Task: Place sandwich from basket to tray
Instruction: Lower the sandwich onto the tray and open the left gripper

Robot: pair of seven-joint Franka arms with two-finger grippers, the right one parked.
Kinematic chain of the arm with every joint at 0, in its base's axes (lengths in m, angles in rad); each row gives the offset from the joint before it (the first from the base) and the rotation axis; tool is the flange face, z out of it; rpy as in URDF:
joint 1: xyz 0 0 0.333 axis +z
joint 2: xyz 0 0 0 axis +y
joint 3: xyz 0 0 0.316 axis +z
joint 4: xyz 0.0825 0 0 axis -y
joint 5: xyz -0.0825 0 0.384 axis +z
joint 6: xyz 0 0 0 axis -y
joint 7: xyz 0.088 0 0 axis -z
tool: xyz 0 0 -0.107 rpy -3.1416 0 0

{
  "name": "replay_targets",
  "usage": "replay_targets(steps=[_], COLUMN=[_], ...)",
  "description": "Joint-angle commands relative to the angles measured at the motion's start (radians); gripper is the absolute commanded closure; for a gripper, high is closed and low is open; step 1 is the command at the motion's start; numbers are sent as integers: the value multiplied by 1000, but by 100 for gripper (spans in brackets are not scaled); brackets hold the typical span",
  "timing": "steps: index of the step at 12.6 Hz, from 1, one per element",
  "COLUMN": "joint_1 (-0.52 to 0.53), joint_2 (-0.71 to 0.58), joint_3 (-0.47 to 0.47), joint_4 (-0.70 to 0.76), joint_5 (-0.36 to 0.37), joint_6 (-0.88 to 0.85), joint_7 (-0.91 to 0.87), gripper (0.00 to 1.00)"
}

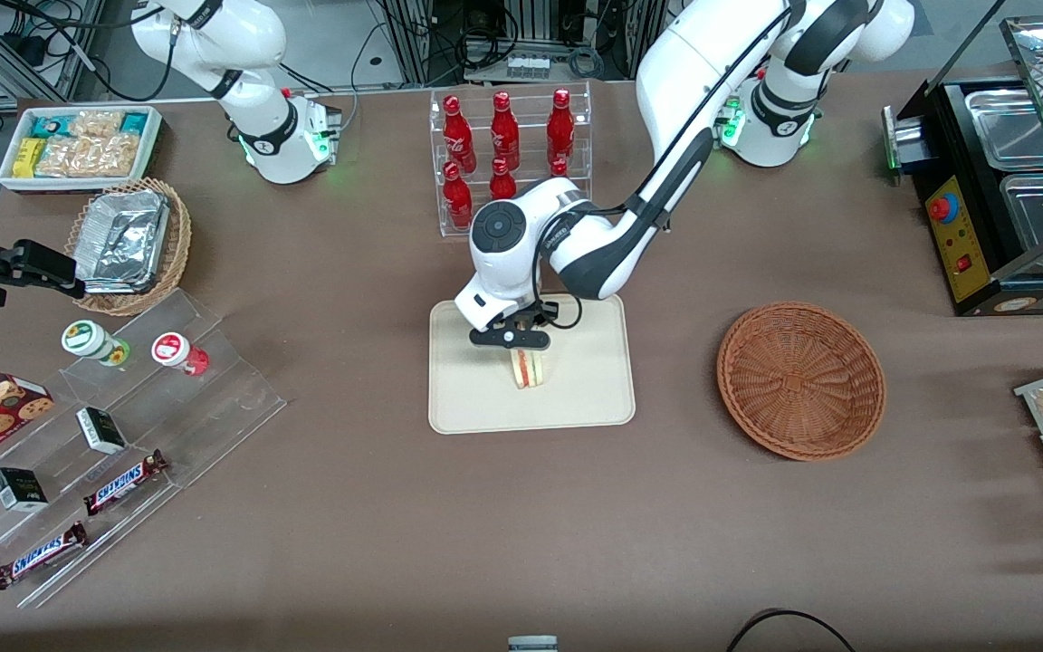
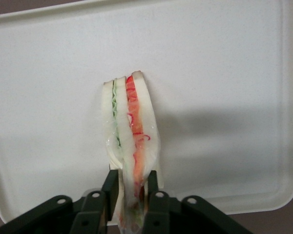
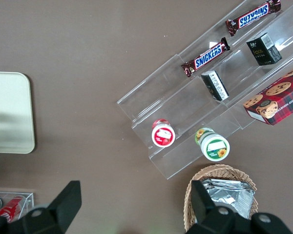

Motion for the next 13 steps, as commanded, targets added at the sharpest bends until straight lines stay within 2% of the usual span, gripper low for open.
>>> replay_targets(steps=[1, 3, 7, 10, 13], joint_1=[-2, 10, 122, 218, 298], joint_2=[-50, -111, -260, -381, -457], joint_3=[16, 19, 17, 17, 17], joint_4=[27, 27, 25, 21, 7], joint_5=[10, 6, 0, -36, -37], joint_6=[-54, -149, -306, -410, -486], joint_7=[-21, -24, -53, -42, -10], gripper=[1, 1, 0, 0, 0])
